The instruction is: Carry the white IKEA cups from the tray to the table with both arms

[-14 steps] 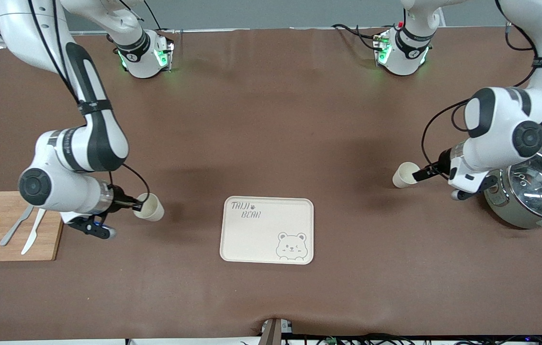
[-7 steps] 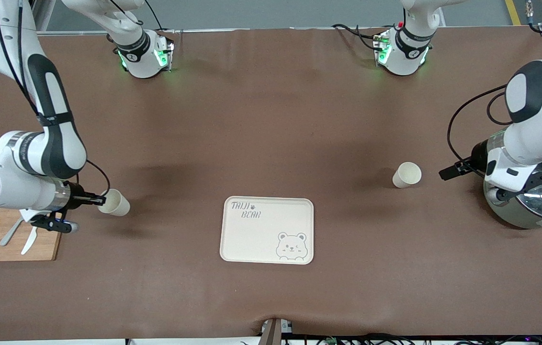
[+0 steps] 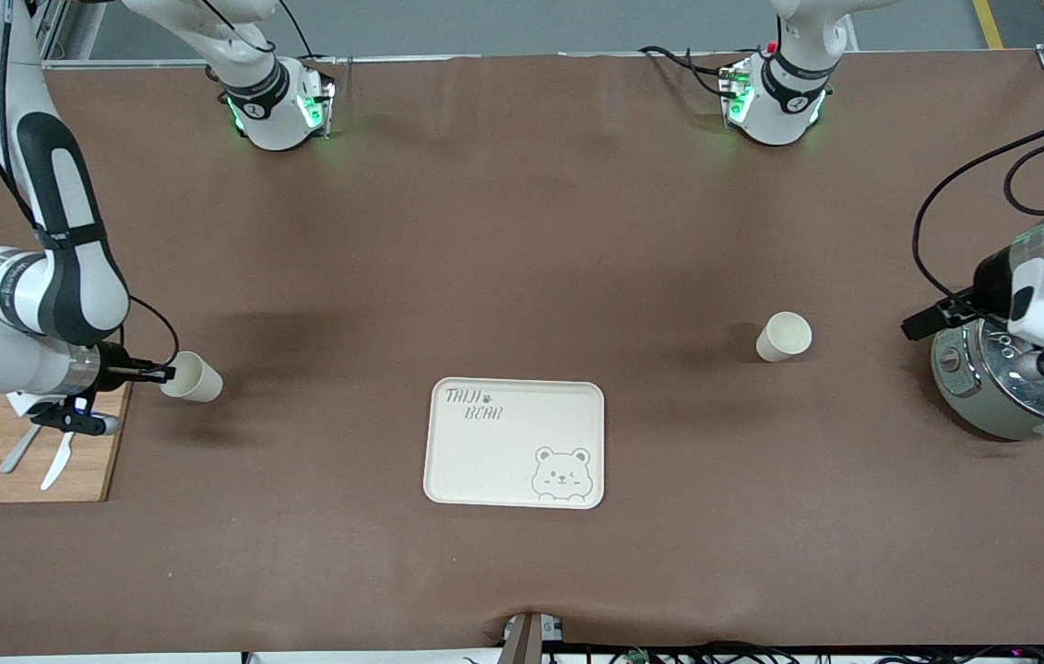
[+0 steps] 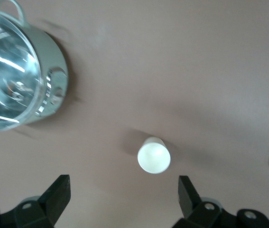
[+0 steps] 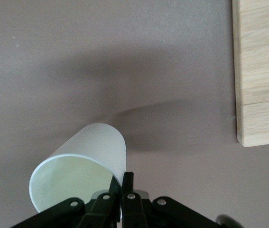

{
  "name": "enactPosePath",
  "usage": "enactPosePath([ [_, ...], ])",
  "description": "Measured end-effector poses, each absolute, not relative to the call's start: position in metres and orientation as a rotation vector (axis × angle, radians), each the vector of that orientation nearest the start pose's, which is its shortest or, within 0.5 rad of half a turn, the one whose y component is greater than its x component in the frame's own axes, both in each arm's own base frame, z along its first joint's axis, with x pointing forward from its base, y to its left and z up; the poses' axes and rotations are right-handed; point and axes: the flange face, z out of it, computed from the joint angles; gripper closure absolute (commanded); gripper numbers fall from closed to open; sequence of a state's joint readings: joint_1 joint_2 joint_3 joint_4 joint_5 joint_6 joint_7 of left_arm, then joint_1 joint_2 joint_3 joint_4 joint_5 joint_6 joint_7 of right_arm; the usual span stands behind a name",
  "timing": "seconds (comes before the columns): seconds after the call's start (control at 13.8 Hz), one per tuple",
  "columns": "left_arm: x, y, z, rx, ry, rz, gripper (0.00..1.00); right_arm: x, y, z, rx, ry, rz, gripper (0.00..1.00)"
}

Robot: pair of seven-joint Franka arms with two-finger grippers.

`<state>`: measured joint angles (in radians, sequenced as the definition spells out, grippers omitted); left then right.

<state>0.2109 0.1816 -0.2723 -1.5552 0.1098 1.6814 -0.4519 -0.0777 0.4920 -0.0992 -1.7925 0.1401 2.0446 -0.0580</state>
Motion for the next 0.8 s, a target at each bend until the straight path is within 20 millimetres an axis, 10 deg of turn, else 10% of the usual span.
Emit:
enactPosePath([
  [0.43, 0.589, 0.003, 0.609, -2.906, -0.440, -0.029, 0.00, 0.614, -0.104, 0.238, -3.005, 0.305, 0.396, 1.00],
  [0.51, 0.582, 0.004, 0.620, -2.906, -0.418, -0.044, 0.00, 0.613, -0.105, 0.236, -3.004, 0.307, 0.398, 0.85],
  [0.65, 0.573, 0.003, 0.635, -2.905, -0.391, -0.070, 0.00, 0.613, -0.107, 0.233, -3.003, 0.313, 0.403, 0.00],
  [0.8, 0.570, -0.001, 0.639, -2.904, -0.379, -0.064, 0.00, 0.612, -0.110, 0.232, -3.002, 0.321, 0.401, 0.00],
])
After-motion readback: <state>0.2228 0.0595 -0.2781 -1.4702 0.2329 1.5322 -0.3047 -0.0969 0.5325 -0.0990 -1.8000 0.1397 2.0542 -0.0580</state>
